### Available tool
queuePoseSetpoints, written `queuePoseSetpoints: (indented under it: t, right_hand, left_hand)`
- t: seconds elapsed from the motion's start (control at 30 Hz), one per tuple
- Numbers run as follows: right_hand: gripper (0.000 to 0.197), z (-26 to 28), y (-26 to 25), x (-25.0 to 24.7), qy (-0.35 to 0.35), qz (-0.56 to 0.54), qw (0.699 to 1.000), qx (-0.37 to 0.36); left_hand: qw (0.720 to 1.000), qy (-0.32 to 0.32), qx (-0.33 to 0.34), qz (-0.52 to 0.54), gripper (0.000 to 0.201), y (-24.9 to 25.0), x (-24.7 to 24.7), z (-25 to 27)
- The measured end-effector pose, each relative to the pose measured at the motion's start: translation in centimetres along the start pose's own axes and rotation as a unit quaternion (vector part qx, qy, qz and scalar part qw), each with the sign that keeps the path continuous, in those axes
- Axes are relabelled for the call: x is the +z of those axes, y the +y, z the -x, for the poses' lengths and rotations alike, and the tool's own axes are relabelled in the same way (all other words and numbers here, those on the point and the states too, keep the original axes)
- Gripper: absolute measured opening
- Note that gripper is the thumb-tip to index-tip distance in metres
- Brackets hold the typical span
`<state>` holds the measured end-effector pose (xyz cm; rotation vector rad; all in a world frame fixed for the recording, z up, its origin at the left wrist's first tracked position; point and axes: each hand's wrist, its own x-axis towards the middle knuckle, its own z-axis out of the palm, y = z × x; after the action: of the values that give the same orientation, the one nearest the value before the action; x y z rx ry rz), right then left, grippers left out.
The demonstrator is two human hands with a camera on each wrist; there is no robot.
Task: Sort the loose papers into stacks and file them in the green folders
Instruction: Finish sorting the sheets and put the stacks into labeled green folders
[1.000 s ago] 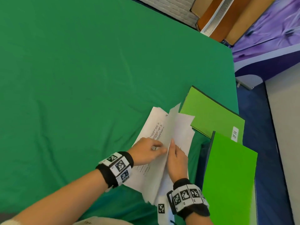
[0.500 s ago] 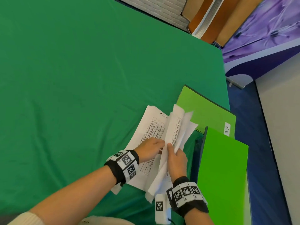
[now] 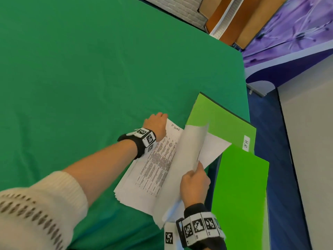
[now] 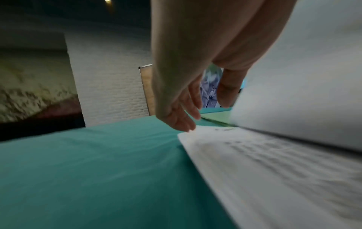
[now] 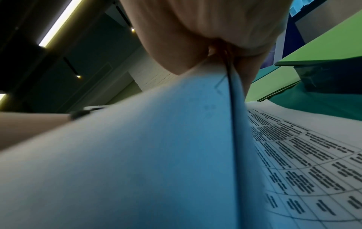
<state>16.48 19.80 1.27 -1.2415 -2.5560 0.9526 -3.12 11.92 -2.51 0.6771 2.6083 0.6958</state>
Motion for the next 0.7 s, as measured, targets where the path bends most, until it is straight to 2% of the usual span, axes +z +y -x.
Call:
queuePoseSetpoints:
  t: [0.07,0.13,0.23,0.4,0.43,0.5,0.53,0.6,0.67,0.7]
  right_hand:
    - [0.045,0.2,0.2,-0.1,0.003,0.011,1.000,-0.009]
    - [0.049,0.1,0.4,0.1,-0.009,0.018,1.000,-0.018]
    - [0.058,-0.1,0.4,0.6,-0.037,0.006,0.999,-0.022]
    - [0.083,-0.6,-0.4,1.1,-0.033,0.000,0.999,-0.036]
    - [0.087,-0.8,-0.4,1.2,-0.029,0.009,0.999,-0.042]
    - [0.091,-1.2,-0.1,1.2,-0.020,0.022,0.998,-0.048]
    - [0.091,-1.3,0.1,1.1,-0.015,0.029,0.998,-0.049]
    - [0.087,-1.4,0.5,1.2,-0.004,0.050,0.997,-0.051]
    - [0.073,-1.2,0.5,1.2,-0.004,0.063,0.997,-0.053]
    - [0.063,-1.1,0.3,1.4,-0.016,0.070,0.996,-0.051]
  left_hand:
    - [0.996,-0.018,0.016,-0.088,0.047,-0.1,-0.6,-2.7]
    - [0.984,-0.055,0.035,-0.168,0.036,0.0,-0.8,-4.2]
    - [0.974,-0.048,0.060,-0.214,0.025,0.1,-0.2,-5.3]
    - [0.987,0.017,0.088,-0.136,0.030,-0.7,0.5,-5.2]
    - [0.992,0.030,0.079,-0.094,0.030,-0.9,0.4,-5.0]
    - [0.998,0.028,0.016,0.056,0.030,-1.0,-0.1,-3.9]
    - [0.991,0.005,-0.022,0.132,0.031,-0.9,-0.4,-3.0]
    - [0.960,-0.104,-0.076,0.247,0.042,-0.6,-1.0,-0.9]
    - [0.907,-0.228,-0.113,0.335,0.061,-0.3,-1.3,1.7]
    - [0.886,-0.266,-0.125,0.357,0.062,-0.2,-1.2,2.9]
